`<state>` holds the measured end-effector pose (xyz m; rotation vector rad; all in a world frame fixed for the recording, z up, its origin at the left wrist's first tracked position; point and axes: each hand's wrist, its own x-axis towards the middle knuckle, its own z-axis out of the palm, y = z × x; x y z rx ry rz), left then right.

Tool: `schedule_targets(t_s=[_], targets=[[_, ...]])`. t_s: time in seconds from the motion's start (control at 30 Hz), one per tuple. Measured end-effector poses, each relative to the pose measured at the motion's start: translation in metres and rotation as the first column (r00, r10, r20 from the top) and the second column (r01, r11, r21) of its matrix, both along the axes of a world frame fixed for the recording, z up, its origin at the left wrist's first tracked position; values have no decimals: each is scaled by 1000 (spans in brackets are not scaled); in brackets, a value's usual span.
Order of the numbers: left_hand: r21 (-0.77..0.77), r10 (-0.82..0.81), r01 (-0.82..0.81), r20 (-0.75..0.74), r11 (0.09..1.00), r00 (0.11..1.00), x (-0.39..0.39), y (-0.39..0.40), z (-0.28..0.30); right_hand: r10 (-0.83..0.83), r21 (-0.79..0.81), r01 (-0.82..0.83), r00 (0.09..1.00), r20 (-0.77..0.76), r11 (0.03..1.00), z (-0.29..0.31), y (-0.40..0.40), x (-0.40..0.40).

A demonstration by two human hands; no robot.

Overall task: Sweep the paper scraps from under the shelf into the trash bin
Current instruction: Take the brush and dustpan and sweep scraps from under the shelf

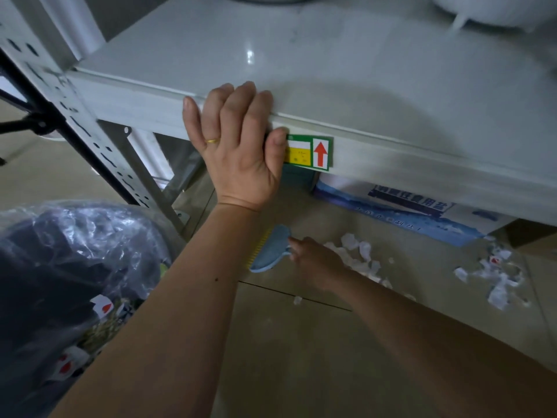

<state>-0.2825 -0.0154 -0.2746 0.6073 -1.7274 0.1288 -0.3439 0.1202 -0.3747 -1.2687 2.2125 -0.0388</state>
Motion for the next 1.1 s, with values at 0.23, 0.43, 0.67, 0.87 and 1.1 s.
schedule_targets(t_s=[0.23,0.43,0.67,0.87,1.1], targets=[[-4,-9,9,19,1000,1000,0,-2,-1,96,153,-92,995,-19,984,-12,4,-1],[19,2,-4,72,1000,997,3,1,2,-5,259,37,992,-124,965,6,49,-36],[44,28,-35,164,998,986,13,5,5,-40,335,92,986,-160,938,22,113,-69],[91,127,-147,197,985,972,15,34,21,-58,218,94,985,-163,971,29,128,-64],[-234,284,-238,192,943,939,-12,72,38,93,99,-87,994,-56,991,13,103,-18]])
